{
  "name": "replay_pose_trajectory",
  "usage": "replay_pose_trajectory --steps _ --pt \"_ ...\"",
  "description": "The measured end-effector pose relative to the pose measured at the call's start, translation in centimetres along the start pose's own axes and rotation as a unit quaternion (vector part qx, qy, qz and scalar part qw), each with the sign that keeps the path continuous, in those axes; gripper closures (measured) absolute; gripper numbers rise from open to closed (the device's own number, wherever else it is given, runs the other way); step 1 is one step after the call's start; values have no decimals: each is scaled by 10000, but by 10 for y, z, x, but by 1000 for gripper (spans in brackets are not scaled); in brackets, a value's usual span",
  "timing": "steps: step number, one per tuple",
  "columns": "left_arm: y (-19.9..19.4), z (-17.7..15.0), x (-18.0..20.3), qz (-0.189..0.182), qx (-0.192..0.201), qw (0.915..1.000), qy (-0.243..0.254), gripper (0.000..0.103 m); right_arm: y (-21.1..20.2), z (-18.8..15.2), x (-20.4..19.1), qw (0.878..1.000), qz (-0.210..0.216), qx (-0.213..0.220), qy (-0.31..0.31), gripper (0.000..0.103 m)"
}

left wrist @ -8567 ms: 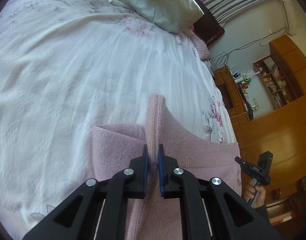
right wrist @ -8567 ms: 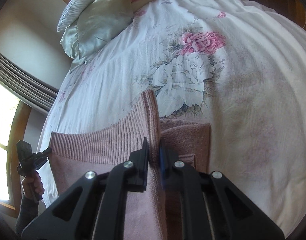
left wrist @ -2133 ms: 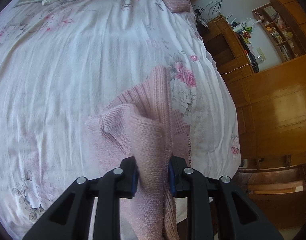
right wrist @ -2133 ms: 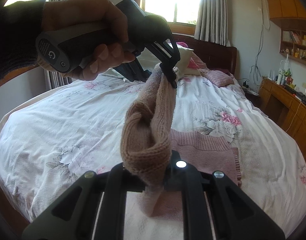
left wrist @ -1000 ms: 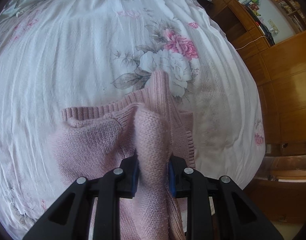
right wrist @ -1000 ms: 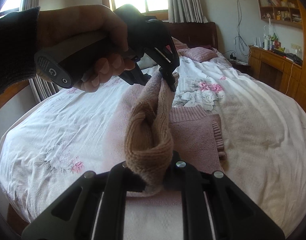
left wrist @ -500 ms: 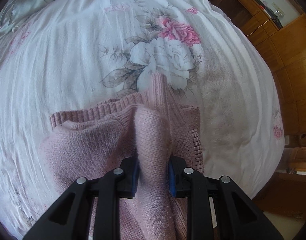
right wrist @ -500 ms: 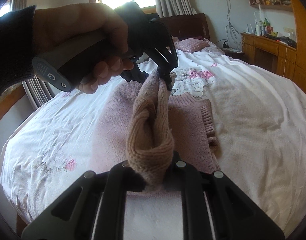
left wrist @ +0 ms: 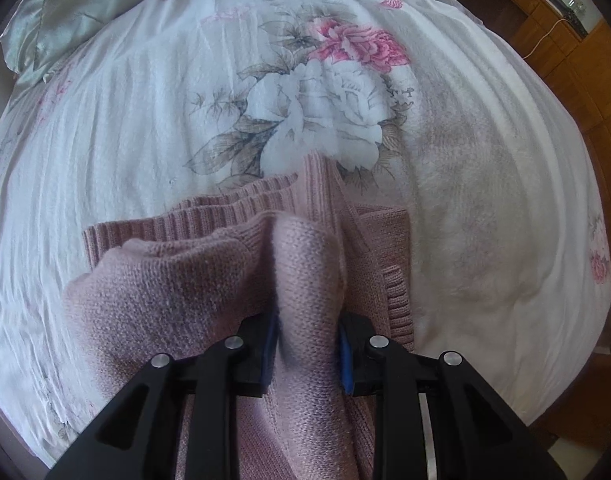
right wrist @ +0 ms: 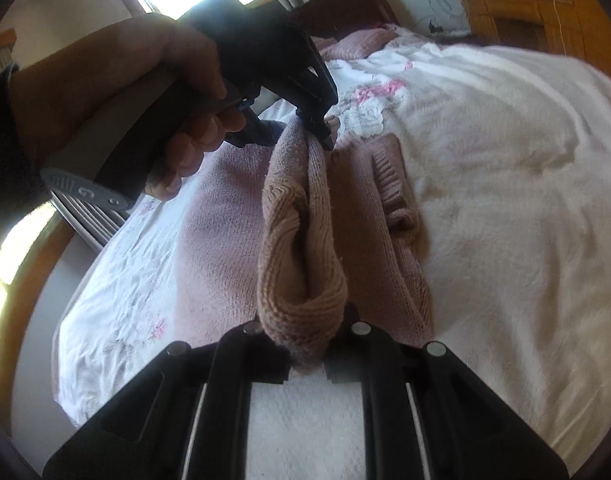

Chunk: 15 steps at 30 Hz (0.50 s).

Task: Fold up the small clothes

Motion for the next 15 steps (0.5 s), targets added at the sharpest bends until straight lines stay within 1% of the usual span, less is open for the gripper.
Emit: replay_pose_trajectory --steps 1,2,3,4,6,7,8,10,11,12,13,15 --pt "3 1 3 -61 86 9999 -15 72 3 1 8 9997 137 -111 145 92" --pt "5 0 7 -182 178 9997 19 68 7 2 14 9990 280 -237 257 91" --pt "6 -2 11 -331 292 9990 40 61 10 2 20 9976 462 -381 360 88" --pt "4 -4 12 -503 428 9978 39 59 13 3 25 9950 686 -548 483 83" --pt "-3 -9 10 -822 722 9940 2 58 19 4 34 9864 1179 -857 759 66" --pt "-9 -11 6 -1017 853 9911 -37 58 21 8 37 9816 1379 -974 888 43" --pt "-16 -15 0 -1214 989 9876 -97 58 23 10 39 9769 1551 -1080 997 36" --pt "-35 -25 -13 -1443 1252 9815 -138 58 30 16 41 9660 1909 -1363 1092 35" --pt "-47 -32 -20 -1505 1413 9784 -114 55 36 19 41 9620 1979 -1523 1101 35" --pt "-58 -39 -27 -1553 1539 9758 -75 52 41 22 41 9604 1952 -1668 1082 35" --pt "-68 -47 -34 -1626 1648 9728 -39 51 46 24 39 9596 1927 -1782 1018 36" --pt "-86 -62 -49 -1698 1799 9689 26 47 55 28 34 9534 2017 -2052 909 46"
Point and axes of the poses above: each gripper's, at about its wrist camera, not at the fingertips, and y roughly the way its jaws point, x to its right, z to its top, the point moved 4 cm from there along y, roughly the way its jaws point, and after that the axes turned 14 degrees about -z, right-handed, at the moved point
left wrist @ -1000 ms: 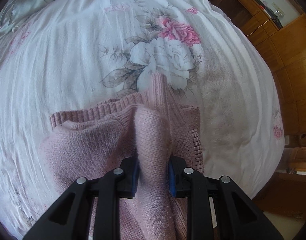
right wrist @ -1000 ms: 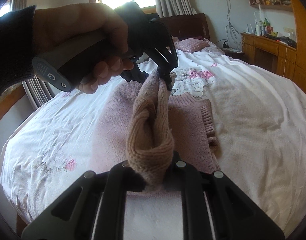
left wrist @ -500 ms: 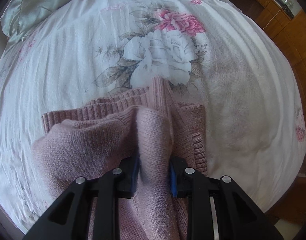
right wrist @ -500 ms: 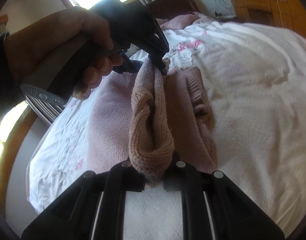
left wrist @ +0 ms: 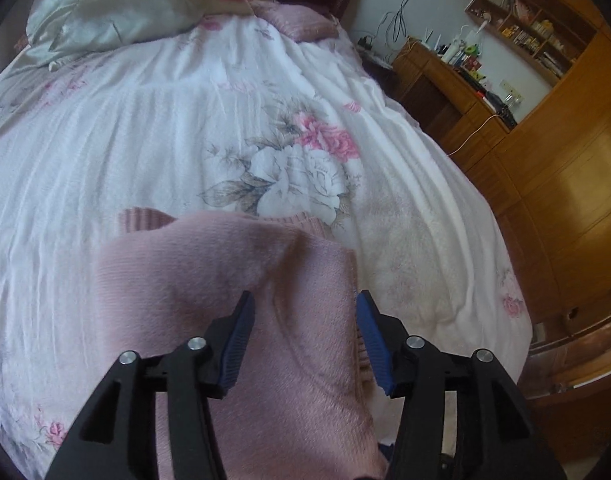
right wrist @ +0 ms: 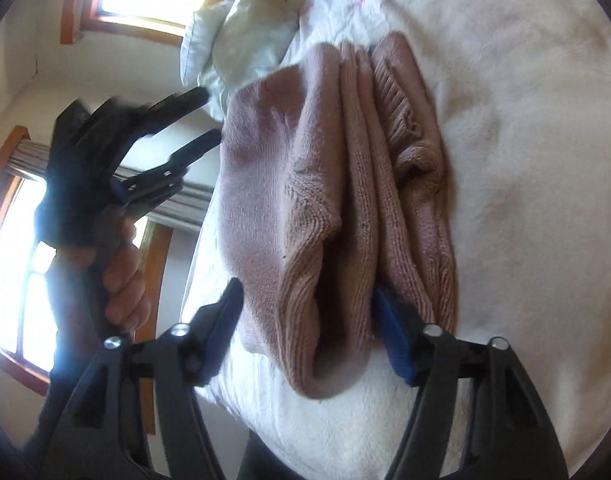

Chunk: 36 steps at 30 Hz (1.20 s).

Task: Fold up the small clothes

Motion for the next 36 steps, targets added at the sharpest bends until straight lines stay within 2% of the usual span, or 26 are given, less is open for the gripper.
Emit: replay_pose_trajectory --steps 2,5,10,13,14,16,17,20,22,24,25,26,29,30,32,33,34,36 --pt "-19 -8 -10 -27 22 10000 -1 47 5 6 1 9998 65 -176 38 90" --pt "-33 -24 -22 -227 -121 9997 -46 47 -6 15 6 9999 -80 -107 20 91" --pt "-36 -59 -24 -871 -311 9957 102 47 -5 14 20 9992 -406 -45 -25 91" --pt "-22 -80 -34 -980 -525 9937 121 47 -10 16 19 9993 -350 -22 -157 75" --pt "-19 -84 -37 -1044 -506 9932 111 46 -21 25 16 9990 -364 204 -141 62" --pt "-22 -88 -39 -1397 -399 9893 93 46 -42 49 10 9959 -454 770 -154 44" --pt "-25 -90 -38 -1624 -298 9862 93 46 -44 63 5 9956 -469 792 -189 44" --pt "-43 -99 -30 -2292 50 9733 125 46 -19 101 -9 9978 -400 436 -292 44" --pt "-43 -110 -30 -2608 34 9654 50 46 5 119 -15 9969 -650 227 -384 44" --pt "-33 -124 -35 -2637 -167 9645 -19 46 28 128 -18 9954 -835 -36 -458 46" --pt "-25 -131 -40 -2593 -279 9654 -66 46 36 131 -20 9937 -962 -139 -549 77" --pt "-17 -137 -44 -2579 -392 9653 -141 46 39 133 -23 9921 -1061 -169 -645 90" --pt "5 -148 -53 -2459 -540 9673 -316 47 12 137 -24 9895 -1186 471 -679 92" --pt "11 -150 -55 -2376 -554 9692 -337 47 11 137 -17 9887 -1266 530 -598 92" --pt "20 -148 -52 -2348 -624 9693 -379 47 20 137 -1 9823 -1712 447 -612 93" --pt "21 -145 -47 -2371 -713 9680 -420 48 25 136 3 9816 -1757 415 -626 92" --pt "15 -139 -40 -2517 -766 9639 -409 49 29 134 3 9824 -1700 362 -678 90" --pt "-10 -118 -27 -2729 -576 9602 -121 47 29 136 -3 9860 -1471 297 -725 83"
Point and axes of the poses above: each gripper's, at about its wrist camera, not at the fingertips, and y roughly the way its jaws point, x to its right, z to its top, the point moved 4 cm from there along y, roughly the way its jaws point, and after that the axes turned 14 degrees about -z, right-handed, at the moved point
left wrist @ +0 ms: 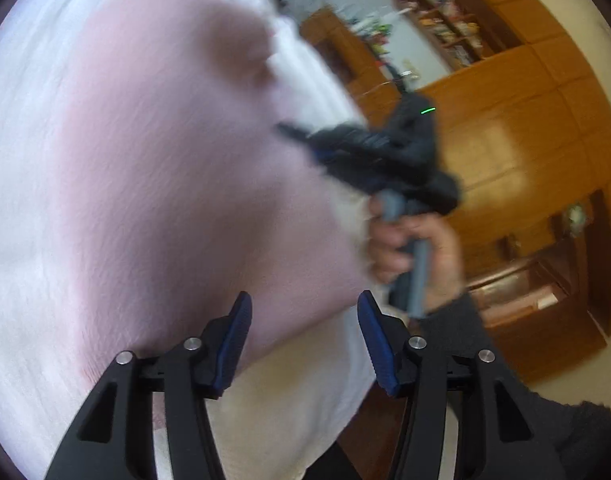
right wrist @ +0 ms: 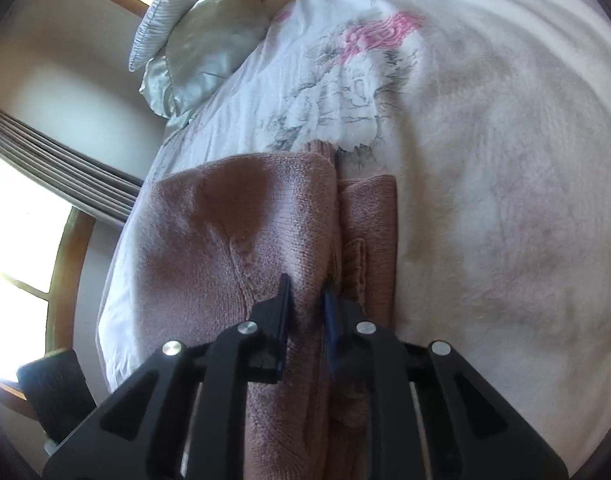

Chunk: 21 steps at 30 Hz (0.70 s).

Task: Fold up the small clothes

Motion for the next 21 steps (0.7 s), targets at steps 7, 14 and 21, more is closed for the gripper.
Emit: replay_pose_trajectory --steps 7,14,21 --pt "-64 125 -7 -171 715 9973 62 43 -6 41 1 9989 155 44 447 57" --pt "-36 149 -97 567 573 9935 -810 66 33 52 12 9985 -455 -25 299 94" --pt "-45 143 -83 551 653 9937 -718 46 14 45 20 9986 43 -15 535 75"
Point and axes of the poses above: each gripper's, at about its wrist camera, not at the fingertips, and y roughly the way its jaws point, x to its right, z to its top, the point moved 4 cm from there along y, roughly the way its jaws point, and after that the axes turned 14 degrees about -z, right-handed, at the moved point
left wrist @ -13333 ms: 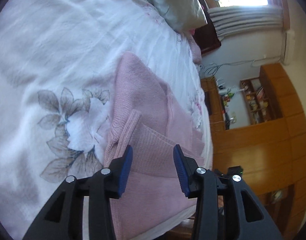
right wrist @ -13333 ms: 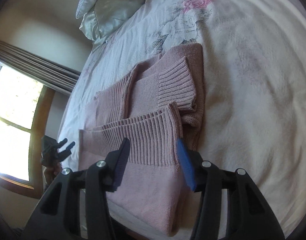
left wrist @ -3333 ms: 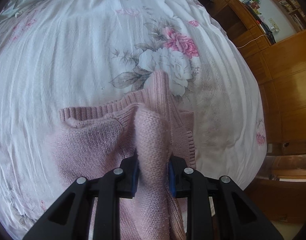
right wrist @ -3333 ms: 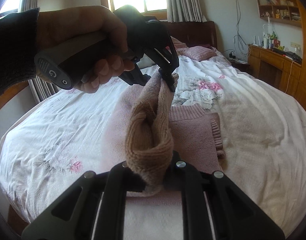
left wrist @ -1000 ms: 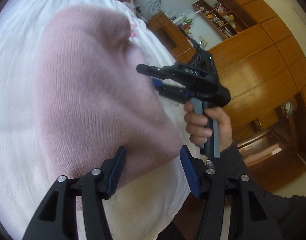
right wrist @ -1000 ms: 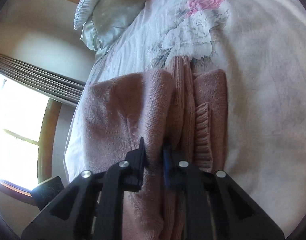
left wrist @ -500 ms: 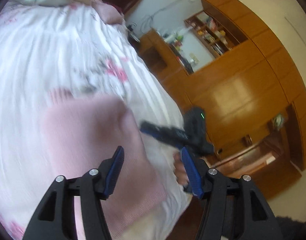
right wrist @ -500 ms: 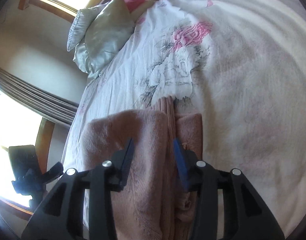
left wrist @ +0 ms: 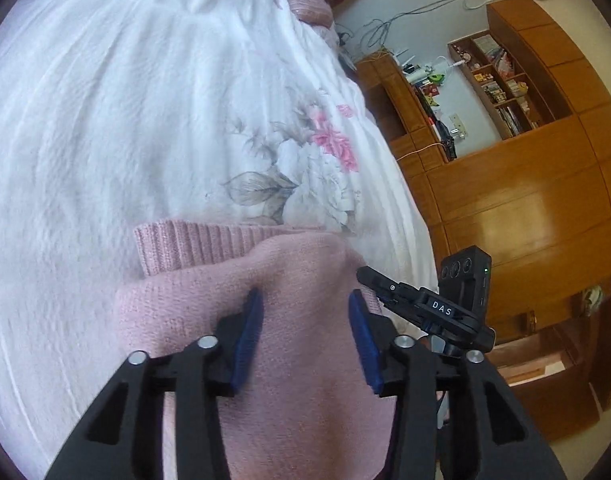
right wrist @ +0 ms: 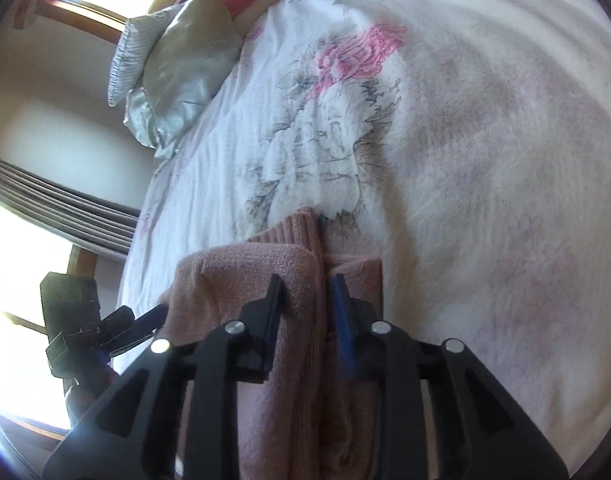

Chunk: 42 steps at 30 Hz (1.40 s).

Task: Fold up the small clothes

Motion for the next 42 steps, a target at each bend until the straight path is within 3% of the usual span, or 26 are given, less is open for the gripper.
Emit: replay_pose_trajectory --steps 1,4,6,7,8,10,13,15,18,20,22,25,27,30,32,34,36,38,42 --pt "-9 -5 10 -59 105 9998 185 45 -10 -8 -2 9999 66 19 -93 72" --pt "-29 -29 31 -362 160 9973 627 45 -25 -39 -6 9991 236 -247 -235 45" --pt "-37 -51 34 -359 77 9960 813 45 -24 -53 -12 9980 249 -429 -388 45" --pt "-37 -59 31 -266 20 9960 858 45 -20 -58 -15 9974 208 -515 -468 46" --pt "-35 -65 26 -169 -33 9963 838 45 -15 -61 -17 9967 124 -607 -525 62" --pt "-35 -70 20 -210 34 9969 761 45 -4 -64 -15 9957 77 -804 -451 82" --pt "-34 -66 18 -410 149 9977 521 45 -28 -56 -10 9987 2 -325 -388 93" --pt "-24 -66 27 -430 24 9968 672 45 -39 -51 2 9997 -63 -64 -220 93" --pt "-1 -67 29 -201 -87 9963 832 45 -9 -56 24 9989 -112 -458 9 92" --pt "4 -66 23 -150 -135 9968 773 46 -7 -58 22 9989 -50 -450 -127 88" --pt "-3 -62 28 -162 -183 9972 712 45 -24 -52 20 9990 216 -394 -77 79" --pt "-23 -50 49 -272 -95 9940 1056 42 -52 -32 15 9996 242 147 -52 63" --pt "-30 -35 50 -219 -9 9942 1057 41 -53 -19 5 9988 422 264 -20 63" --pt "-19 -15 30 78 -189 9967 788 42 -30 -10 -17 9975 688 29 -143 65" --pt "-7 -10 6 291 -320 9976 537 42 1 -8 -14 9987 408 -285 -80 80" --pt "-2 -8 -5 423 -267 9976 483 43 21 -9 0 9992 -62 -386 -65 103" --pt "-2 -7 -4 425 -229 9979 436 43 15 -10 2 9991 120 -392 44 102" --pt "-11 -9 9 479 -169 9974 511 43 -14 -21 -4 9986 478 -246 -17 85" --pt "-46 -48 54 -288 -4 9946 995 41 -47 -71 -16 9949 757 -327 -585 84"
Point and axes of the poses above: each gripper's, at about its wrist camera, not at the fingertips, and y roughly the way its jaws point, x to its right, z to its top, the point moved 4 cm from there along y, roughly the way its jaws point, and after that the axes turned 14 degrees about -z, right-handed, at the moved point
